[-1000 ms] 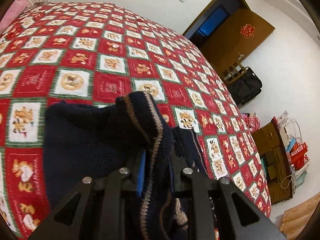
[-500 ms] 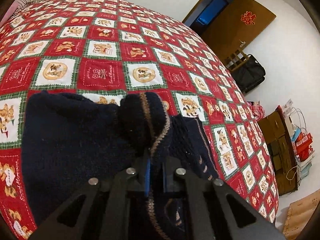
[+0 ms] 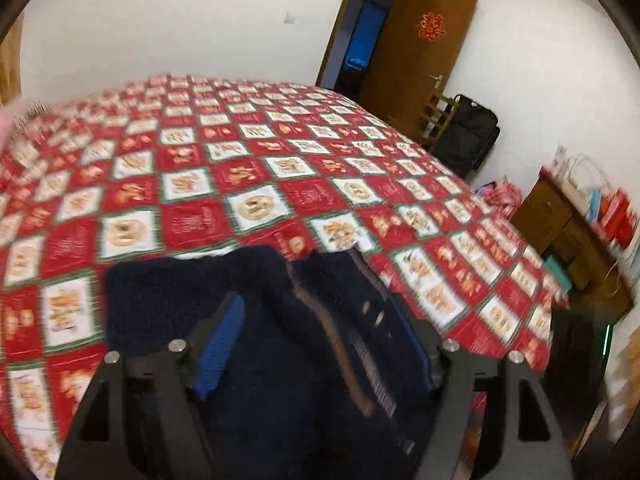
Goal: Fold small clothes
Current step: 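Lay the folded sweater down and open both tools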
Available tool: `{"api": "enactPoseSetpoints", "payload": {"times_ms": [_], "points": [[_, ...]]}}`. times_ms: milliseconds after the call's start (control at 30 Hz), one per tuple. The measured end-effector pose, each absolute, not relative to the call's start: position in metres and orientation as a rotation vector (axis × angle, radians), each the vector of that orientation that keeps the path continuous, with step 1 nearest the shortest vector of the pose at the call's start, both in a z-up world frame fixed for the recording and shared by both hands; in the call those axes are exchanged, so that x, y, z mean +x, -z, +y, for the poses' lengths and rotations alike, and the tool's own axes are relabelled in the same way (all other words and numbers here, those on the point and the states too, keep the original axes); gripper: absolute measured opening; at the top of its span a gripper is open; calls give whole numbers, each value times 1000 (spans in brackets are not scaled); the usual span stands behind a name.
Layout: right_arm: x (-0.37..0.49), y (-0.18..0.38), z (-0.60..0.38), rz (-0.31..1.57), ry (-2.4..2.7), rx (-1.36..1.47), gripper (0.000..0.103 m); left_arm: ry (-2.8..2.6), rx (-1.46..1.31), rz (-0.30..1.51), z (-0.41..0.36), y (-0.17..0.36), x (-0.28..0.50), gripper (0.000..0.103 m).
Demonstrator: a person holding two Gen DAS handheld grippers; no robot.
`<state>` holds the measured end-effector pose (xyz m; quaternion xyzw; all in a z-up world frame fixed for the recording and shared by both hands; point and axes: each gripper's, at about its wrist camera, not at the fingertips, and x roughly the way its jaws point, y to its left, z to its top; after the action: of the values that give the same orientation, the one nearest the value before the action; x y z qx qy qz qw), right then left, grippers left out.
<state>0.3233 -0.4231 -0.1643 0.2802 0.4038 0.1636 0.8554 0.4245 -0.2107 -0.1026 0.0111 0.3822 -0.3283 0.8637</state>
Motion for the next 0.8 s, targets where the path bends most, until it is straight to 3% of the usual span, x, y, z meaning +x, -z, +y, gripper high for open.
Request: {"api": "enactPoseSetpoints", "payload": {"times_ms": [267,500,533,567,633,667,800], "points": [[410,184,-397,996,-420,630,62,637,325,730,-175,155,328,76],[443,212,-356,1095,-457,633,61,618,407,753,-164,190,311,76],[443,209,-349,1090,-458,600,49,618,398,757,-163,191,313,76],[445,207,-346,1088,-466,588,17,617,392,758,-163,192,315,77],[440,191,-343,1053,-426,537,16,612,365,773,-163,195,322,78],[437,182,-341,1028,-416,504,16,631,332,793,-161,196,324,75],[427,142,-353,971,-388,431,15,700,267,831,-168,181,331,23]]}}
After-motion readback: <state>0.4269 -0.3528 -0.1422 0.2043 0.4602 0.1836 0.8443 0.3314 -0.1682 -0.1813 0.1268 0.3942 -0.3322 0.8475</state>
